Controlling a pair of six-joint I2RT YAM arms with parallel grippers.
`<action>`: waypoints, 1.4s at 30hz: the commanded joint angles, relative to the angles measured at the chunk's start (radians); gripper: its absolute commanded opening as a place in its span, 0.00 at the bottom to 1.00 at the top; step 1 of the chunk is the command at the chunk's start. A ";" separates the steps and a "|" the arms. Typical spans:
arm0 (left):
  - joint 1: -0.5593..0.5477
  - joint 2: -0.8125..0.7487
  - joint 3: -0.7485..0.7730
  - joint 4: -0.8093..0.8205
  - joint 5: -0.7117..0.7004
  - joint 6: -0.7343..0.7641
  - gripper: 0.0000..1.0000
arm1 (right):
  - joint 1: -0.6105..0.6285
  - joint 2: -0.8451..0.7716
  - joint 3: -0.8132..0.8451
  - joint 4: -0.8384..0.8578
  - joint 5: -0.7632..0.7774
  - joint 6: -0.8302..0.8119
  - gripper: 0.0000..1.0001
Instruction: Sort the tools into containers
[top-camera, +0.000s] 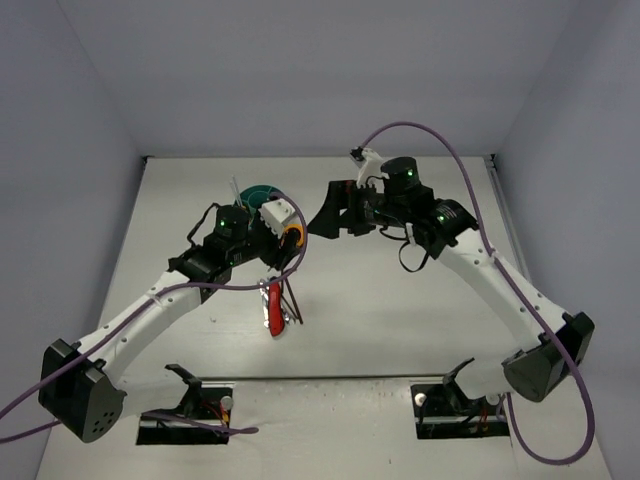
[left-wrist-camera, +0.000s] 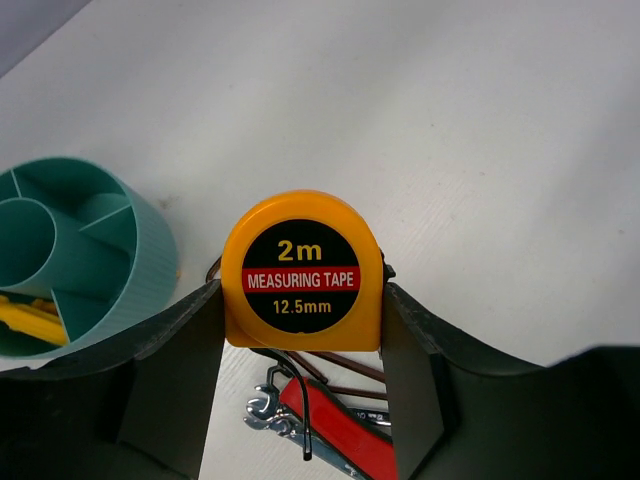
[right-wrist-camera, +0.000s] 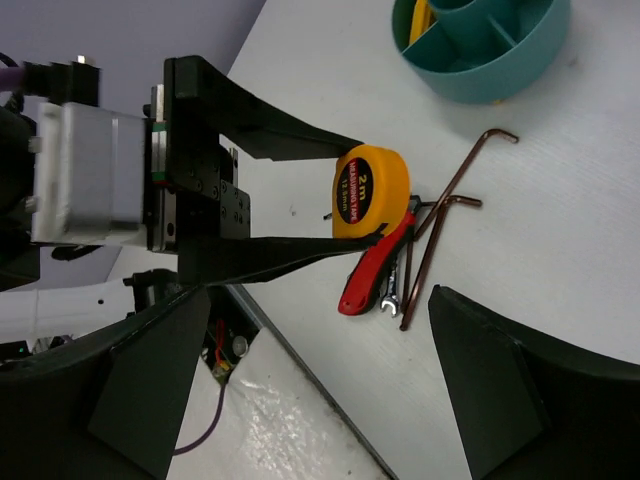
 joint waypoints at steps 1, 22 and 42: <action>-0.011 -0.051 0.074 0.119 0.094 0.048 0.27 | 0.048 0.056 0.054 0.066 0.020 0.051 0.88; -0.027 -0.122 0.028 0.135 0.158 0.068 0.27 | 0.121 0.160 0.060 0.130 0.075 0.105 0.54; -0.026 -0.170 0.003 0.032 -0.095 -0.110 0.74 | 0.129 0.199 0.102 0.139 0.203 -0.031 0.00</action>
